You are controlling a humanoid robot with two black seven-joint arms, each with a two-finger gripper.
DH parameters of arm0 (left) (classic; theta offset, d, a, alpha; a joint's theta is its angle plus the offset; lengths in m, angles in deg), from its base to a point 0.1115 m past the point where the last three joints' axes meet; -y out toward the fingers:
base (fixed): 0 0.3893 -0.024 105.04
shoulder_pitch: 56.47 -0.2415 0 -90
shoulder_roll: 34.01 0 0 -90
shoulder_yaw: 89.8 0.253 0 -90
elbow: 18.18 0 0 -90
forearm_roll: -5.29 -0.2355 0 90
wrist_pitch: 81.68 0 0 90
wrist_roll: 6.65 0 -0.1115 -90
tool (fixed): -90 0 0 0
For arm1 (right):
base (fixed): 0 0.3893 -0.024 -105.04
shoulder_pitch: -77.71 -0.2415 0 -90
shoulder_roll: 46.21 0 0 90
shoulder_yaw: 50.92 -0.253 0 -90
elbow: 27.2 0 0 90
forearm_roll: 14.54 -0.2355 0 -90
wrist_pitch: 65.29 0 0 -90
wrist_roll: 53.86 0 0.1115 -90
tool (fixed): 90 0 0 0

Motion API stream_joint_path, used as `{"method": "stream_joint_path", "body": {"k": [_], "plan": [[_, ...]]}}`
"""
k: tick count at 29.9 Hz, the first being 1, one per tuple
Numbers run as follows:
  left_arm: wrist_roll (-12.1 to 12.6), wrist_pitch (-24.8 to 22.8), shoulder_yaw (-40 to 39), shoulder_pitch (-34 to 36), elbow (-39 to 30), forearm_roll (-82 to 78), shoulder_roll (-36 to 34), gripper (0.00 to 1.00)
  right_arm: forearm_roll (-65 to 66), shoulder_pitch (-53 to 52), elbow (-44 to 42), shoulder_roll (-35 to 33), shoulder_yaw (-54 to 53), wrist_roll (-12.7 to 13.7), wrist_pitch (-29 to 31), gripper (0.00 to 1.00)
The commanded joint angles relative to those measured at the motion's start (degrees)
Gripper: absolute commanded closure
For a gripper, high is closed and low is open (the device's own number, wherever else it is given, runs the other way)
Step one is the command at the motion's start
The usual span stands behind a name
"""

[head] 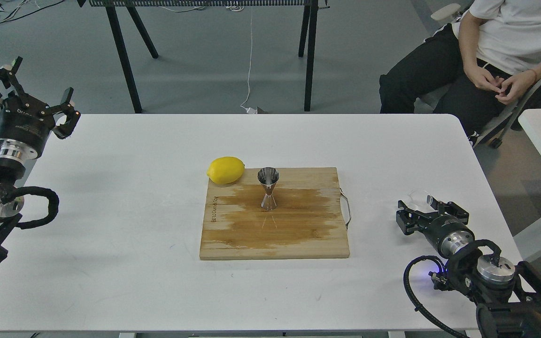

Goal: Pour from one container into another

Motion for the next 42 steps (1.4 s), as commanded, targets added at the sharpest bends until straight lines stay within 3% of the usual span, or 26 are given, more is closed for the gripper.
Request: {"method": "stream_joint_path", "body": {"k": [1,8,13,18,24,38,42], "plan": [[0.0,0.0,0.0,0.0,0.0,0.0,-0.1,0.00,-0.1,0.0,1.0,-0.9,-0.5,0.0,2.1,0.02],[0.0,0.0,-0.1,0.0,0.0,0.0,0.0,0.00,0.1,0.0,7.8,-6.2,0.1,0.3,6.4,0.02],[0.0,0.0,-0.1,0.0,0.0,0.0,-0.1,0.00,0.9,-1.0,10.7,-9.7,0.5,-0.1,12.7,0.00],[0.0,0.0,-0.4,0.0,0.0,0.0,0.0,0.00,6.5,-4.5,9.2,-11.6,0.1,-0.8,24.8,0.00],[0.2,0.0,-0.5,0.0,-0.3,0.2,0.6,0.00,7.7,-9.8,6.1,-11.7,0.0,-3.4,24.8,0.00],[0.3,0.0,-2.0,-0.1,-0.4,0.2,1.5,0.00,10.9,-27.2,-8.0,-11.1,0.4,-3.7,24.8,0.00],[0.4,0.0,-2.0,0.0,-0.4,0.3,1.7,0.00,10.9,-28.4,-9.2,-11.6,0.5,-6.4,24.8,0.00]]}}
